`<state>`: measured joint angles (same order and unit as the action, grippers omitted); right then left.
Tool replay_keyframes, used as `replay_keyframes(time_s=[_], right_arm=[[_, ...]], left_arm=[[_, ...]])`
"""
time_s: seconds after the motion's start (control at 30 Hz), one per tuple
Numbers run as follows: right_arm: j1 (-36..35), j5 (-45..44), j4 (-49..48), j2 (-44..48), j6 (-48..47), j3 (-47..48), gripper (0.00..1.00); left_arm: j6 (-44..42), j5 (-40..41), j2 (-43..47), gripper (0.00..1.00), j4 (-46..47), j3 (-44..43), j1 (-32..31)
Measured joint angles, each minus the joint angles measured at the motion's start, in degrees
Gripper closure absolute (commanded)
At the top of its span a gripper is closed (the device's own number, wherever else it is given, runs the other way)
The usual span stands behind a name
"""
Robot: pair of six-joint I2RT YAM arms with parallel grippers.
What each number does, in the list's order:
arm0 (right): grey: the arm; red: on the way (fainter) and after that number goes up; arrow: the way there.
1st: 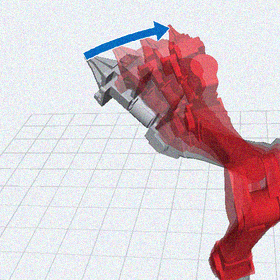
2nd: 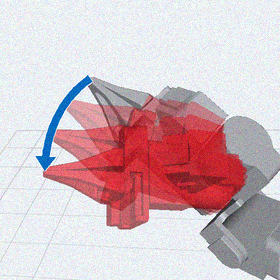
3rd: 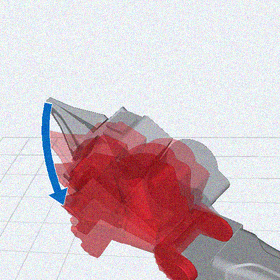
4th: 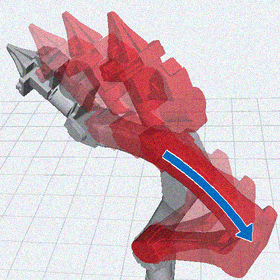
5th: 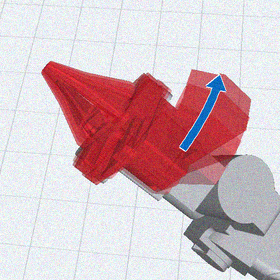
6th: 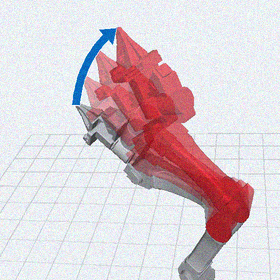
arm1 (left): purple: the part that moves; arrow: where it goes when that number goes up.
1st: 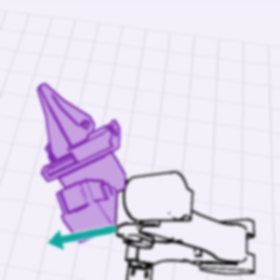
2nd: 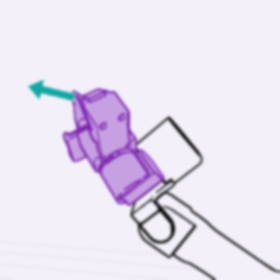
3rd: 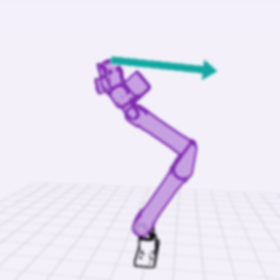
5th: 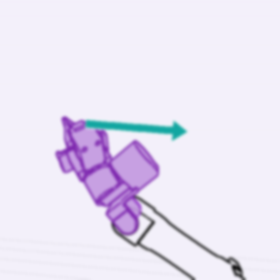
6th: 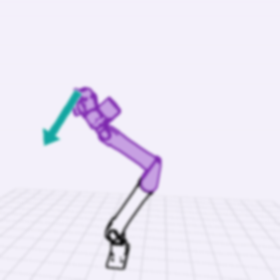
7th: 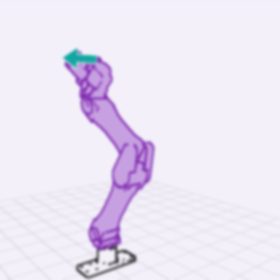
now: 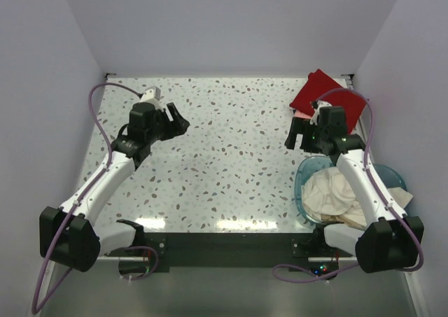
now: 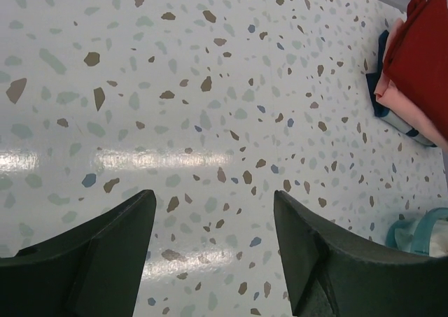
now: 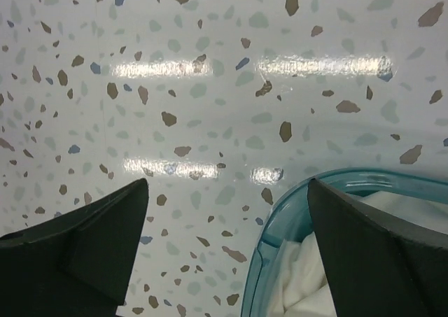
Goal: Fold and stack the t-shirts
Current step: Reset both grippers
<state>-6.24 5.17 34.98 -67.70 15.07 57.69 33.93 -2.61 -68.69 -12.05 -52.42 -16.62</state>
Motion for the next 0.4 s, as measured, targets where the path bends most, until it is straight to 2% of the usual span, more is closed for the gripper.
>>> replay_keyframes(time_s=[0.17,0.4], right_arm=[[-2.21,0.57,-0.57,2.93,1.55,-5.11,0.01],[-2.38,-0.17,-0.74,4.39,2.32,-5.53,0.01]], left_arm=[[0.04,1.55,1.44,0.26,-0.17,0.98,0.00],[0.02,2.73,3.06,0.26,-0.52,1.62,0.00]])
